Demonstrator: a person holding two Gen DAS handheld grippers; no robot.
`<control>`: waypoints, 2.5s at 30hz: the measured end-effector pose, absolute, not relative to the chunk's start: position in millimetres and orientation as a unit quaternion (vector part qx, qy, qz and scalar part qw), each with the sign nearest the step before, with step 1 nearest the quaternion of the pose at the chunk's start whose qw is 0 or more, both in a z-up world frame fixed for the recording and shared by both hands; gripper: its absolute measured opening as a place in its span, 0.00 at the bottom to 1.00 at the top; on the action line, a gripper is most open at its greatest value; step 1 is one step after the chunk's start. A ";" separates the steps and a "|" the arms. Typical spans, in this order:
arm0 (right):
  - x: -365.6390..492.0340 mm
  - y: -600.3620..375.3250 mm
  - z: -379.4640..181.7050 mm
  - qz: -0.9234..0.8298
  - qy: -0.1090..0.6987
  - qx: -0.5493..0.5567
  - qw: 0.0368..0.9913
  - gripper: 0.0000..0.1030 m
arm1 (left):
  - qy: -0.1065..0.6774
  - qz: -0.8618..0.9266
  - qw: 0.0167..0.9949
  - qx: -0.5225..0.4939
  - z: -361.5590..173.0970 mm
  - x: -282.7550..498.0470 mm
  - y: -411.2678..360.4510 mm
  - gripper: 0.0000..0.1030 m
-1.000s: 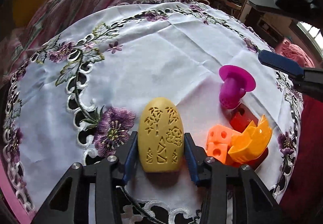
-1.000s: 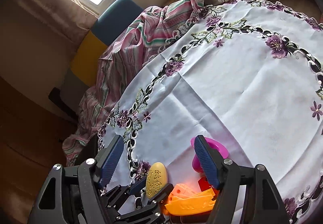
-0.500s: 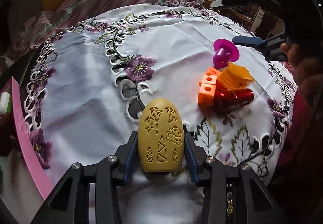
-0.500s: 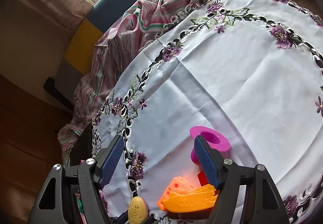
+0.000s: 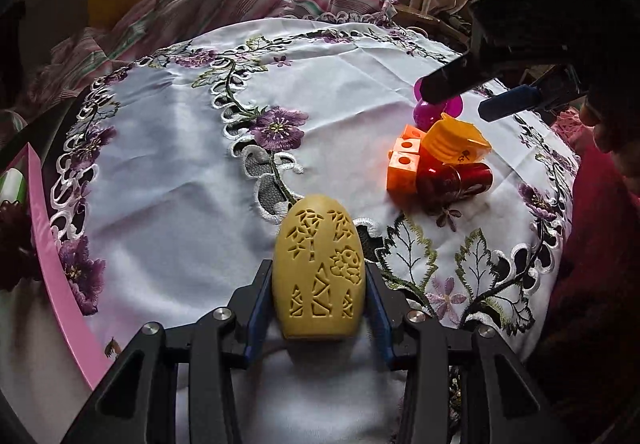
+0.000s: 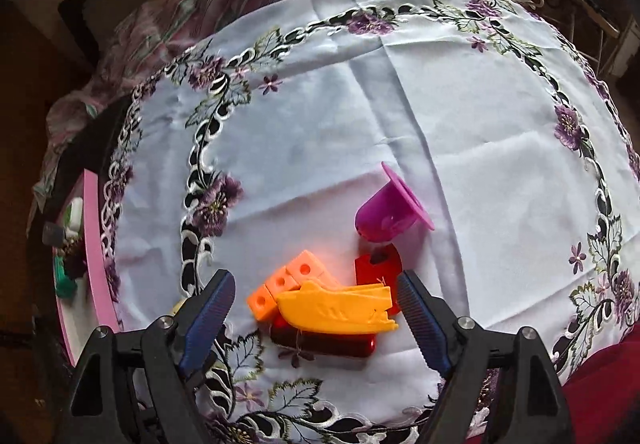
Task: Organize rigid objects
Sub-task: 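Grasp the yellow patterned egg with the left tool while the right tool grasps the orange boat piece, then carry the yellow egg over the tray with the left tool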
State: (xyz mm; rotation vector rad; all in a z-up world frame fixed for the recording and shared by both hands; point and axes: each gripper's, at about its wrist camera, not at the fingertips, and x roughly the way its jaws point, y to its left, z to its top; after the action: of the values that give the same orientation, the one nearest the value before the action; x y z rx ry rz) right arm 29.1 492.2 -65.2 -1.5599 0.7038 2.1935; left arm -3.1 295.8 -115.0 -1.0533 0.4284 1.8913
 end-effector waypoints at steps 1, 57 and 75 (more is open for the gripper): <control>27.7 491.1 -67.4 0.772 0.244 -0.558 0.182 0.82 | 0.172 0.765 0.451 -0.427 -114.9 -3.2 295.5 0.43; -60.7 411.7 -113.7 0.811 0.160 -0.555 0.094 0.65 | 0.166 0.782 0.442 -0.407 -105.6 17.5 250.6 0.42; -62.7 404.2 -114.7 0.817 0.118 -0.556 0.100 0.65 | 0.070 0.828 0.415 -0.370 -32.1 3.3 194.5 0.42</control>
State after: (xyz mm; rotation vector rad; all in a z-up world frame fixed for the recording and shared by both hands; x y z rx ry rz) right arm -62.7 404.2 -114.7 -1.6423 0.3485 2.4147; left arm 3.3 194.5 -32.1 -0.9288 0.1769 2.0799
